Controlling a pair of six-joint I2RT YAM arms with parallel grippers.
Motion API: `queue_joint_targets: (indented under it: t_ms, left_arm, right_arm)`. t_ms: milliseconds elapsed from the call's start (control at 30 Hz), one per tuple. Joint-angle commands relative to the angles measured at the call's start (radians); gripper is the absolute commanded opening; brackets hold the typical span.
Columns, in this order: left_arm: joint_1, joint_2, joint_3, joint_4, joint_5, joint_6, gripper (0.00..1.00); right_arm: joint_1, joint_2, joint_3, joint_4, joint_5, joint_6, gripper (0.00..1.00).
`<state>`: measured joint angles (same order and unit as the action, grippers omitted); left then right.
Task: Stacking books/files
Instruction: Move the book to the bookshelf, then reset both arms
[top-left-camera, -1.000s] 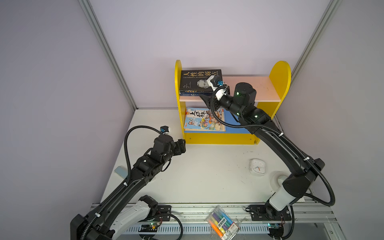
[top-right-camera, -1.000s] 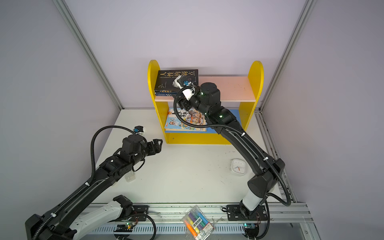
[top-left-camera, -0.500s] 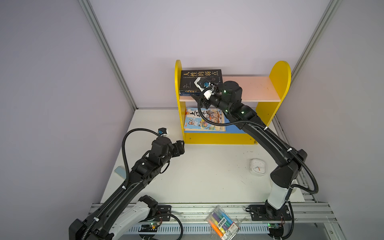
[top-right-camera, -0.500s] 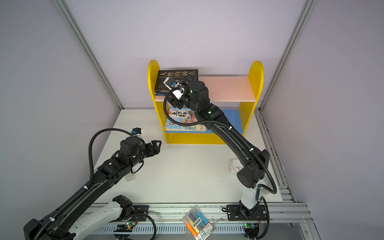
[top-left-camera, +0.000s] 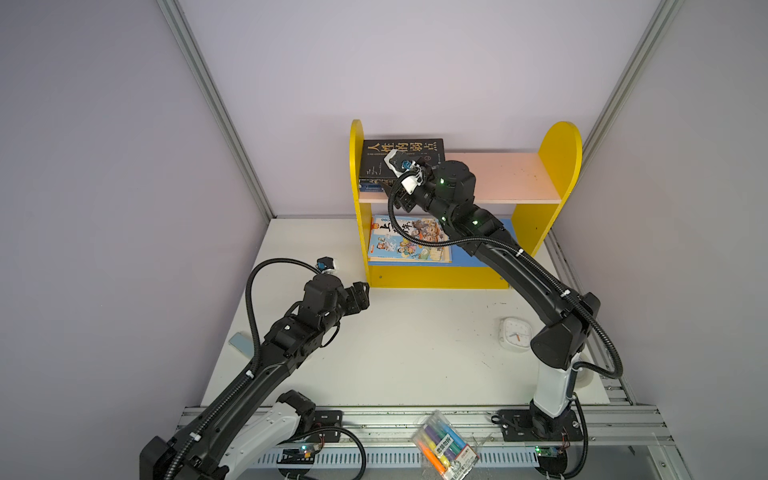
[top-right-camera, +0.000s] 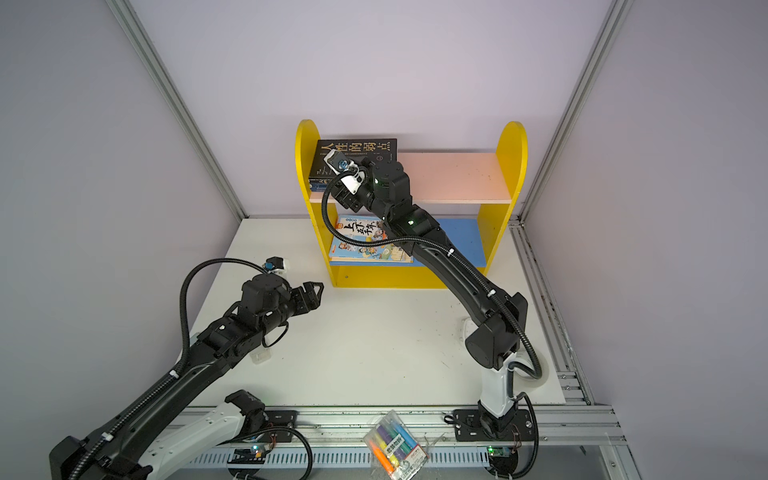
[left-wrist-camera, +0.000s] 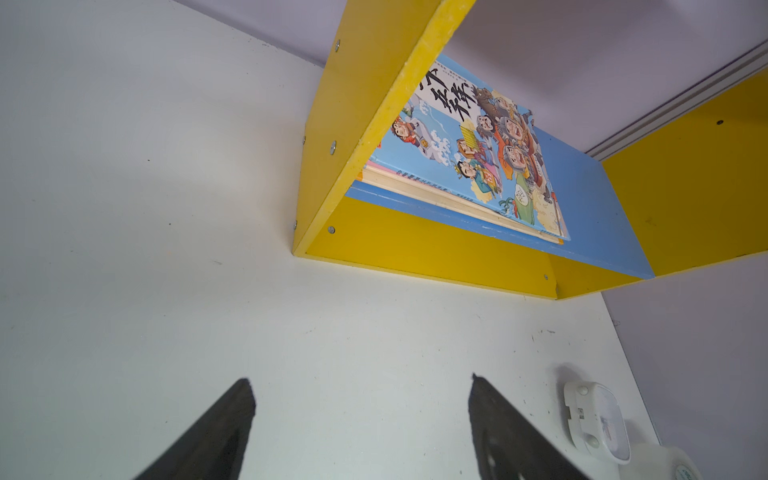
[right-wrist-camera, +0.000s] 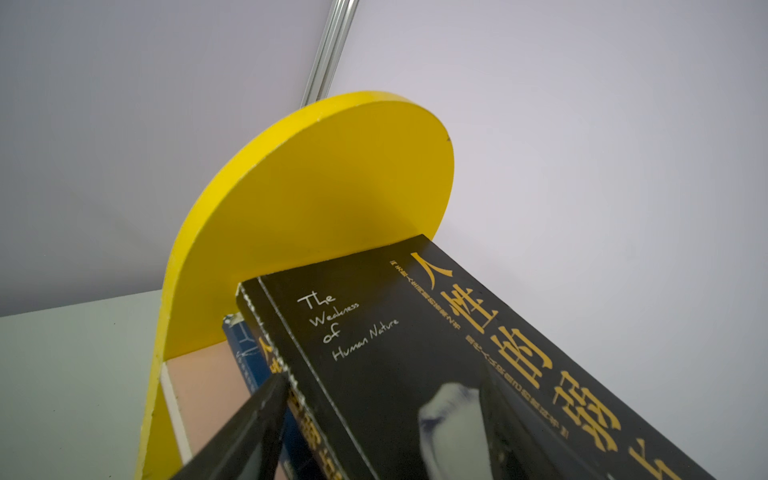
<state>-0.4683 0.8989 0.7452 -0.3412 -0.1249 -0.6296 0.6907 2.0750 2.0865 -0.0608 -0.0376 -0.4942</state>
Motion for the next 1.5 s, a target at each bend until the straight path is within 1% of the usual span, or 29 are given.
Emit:
queue_joint_targets:
  t_ms: [0, 267, 400, 567, 733, 867, 967, 1100, 1133, 1233, 1333, 1400, 1467]
  left_arm:
    - [0.004, 0.001, -0.006, 0.034, 0.018, -0.009, 0.84]
    - [0.007, -0.002, -0.014, 0.039, 0.030, -0.013, 0.84]
    - [0.009, -0.002, -0.022, 0.041, 0.029, -0.016, 0.84]
    - [0.016, -0.003, -0.031, 0.047, 0.033, -0.015, 0.84]
    - [0.034, 0.001, -0.032, 0.041, 0.039, -0.001, 0.84]
    - [0.058, 0.004, -0.031, 0.024, 0.039, 0.010, 0.84]
    - [0.074, 0.003, -0.027, -0.019, -0.003, 0.038, 0.84]
    - [0.102, 0.004, -0.034, -0.072, -0.091, 0.083, 0.84]
    - [0.114, 0.007, -0.039, -0.080, -0.105, 0.089, 0.85]
    - [0.144, 0.015, -0.062, -0.084, -0.130, 0.113, 0.86]
    - [0.175, 0.028, -0.084, -0.077, -0.126, 0.136, 0.89]
    - [0.196, 0.040, -0.102, -0.054, -0.123, 0.156, 0.91]
    - [0.221, 0.060, -0.118, -0.024, -0.107, 0.182, 0.92]
  right_arm:
    - [0.000, 0.016, 0.019, 0.021, 0.024, 0.017, 0.74]
    - [0.002, 0.016, 0.027, 0.016, 0.018, 0.025, 0.74]
    - [0.001, -0.031, -0.023, 0.033, -0.001, 0.039, 0.75]
    - [0.001, -0.116, -0.105, 0.010, -0.068, 0.053, 0.75]
    - [0.002, -0.252, -0.289, 0.043, -0.152, 0.082, 0.75]
    - [0.001, -0.364, -0.446, 0.046, -0.248, 0.122, 0.75]
    - [0.001, -0.448, -0.577, 0.032, -0.315, 0.163, 0.75]
    - [0.000, -0.570, -0.782, 0.007, -0.358, 0.221, 0.75]
    - [0.000, -0.594, -0.830, -0.008, -0.358, 0.234, 0.75]
    - [-0.005, -0.663, -0.973, -0.068, -0.304, 0.289, 0.76]
    - [-0.035, -0.724, -1.092, -0.123, -0.243, 0.353, 0.76]
    - [-0.096, -0.768, -1.173, -0.143, -0.206, 0.417, 0.77]
    - [-0.196, -0.820, -1.246, -0.153, -0.222, 0.489, 0.76]
